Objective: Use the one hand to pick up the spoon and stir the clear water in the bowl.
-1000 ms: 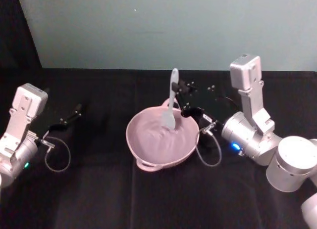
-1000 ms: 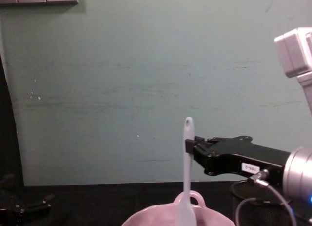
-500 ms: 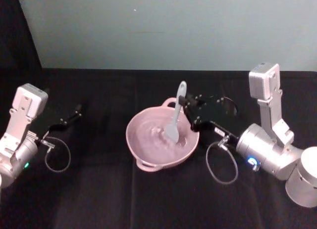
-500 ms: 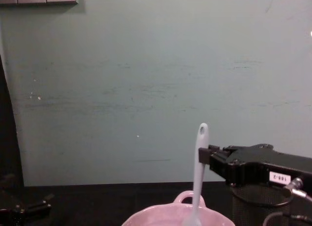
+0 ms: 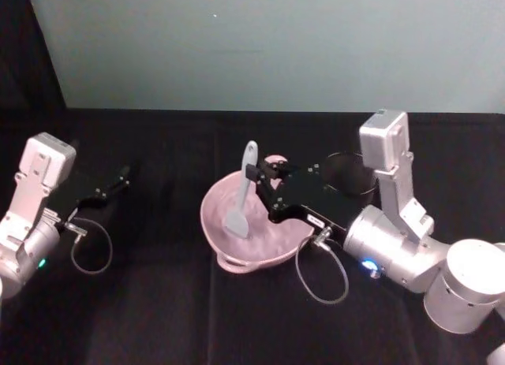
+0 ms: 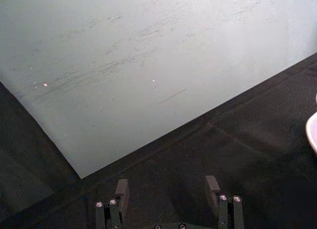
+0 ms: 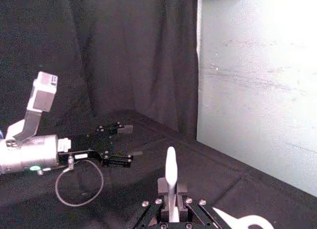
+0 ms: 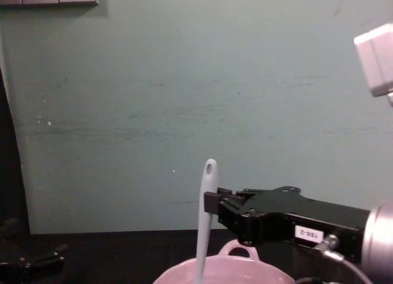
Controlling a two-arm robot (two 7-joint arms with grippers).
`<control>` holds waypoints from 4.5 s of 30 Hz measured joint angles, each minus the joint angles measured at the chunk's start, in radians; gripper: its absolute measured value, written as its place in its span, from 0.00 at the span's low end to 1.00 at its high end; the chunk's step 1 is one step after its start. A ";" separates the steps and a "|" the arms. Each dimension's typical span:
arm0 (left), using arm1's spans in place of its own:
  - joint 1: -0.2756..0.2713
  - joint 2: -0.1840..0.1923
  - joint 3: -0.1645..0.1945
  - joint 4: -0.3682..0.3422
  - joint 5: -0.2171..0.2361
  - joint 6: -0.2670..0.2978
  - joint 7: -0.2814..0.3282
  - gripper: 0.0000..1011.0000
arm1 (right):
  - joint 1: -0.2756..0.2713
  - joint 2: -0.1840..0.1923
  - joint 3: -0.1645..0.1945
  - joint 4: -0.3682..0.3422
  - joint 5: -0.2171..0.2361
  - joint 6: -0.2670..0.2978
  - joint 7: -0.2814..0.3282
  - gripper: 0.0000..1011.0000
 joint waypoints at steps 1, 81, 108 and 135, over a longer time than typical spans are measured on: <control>0.000 0.000 0.000 0.000 0.000 0.000 0.000 1.00 | 0.006 -0.004 -0.003 0.008 -0.005 -0.004 -0.002 0.10; 0.000 0.000 0.000 0.000 0.000 0.000 0.000 1.00 | 0.030 0.048 0.066 -0.006 0.098 0.069 0.023 0.10; 0.000 0.000 0.000 0.000 0.000 0.000 0.000 1.00 | 0.051 0.141 0.348 -0.133 0.512 0.392 -0.076 0.10; 0.000 0.000 0.000 0.000 0.000 0.000 0.000 1.00 | 0.075 0.173 0.288 0.081 0.570 0.357 -0.064 0.10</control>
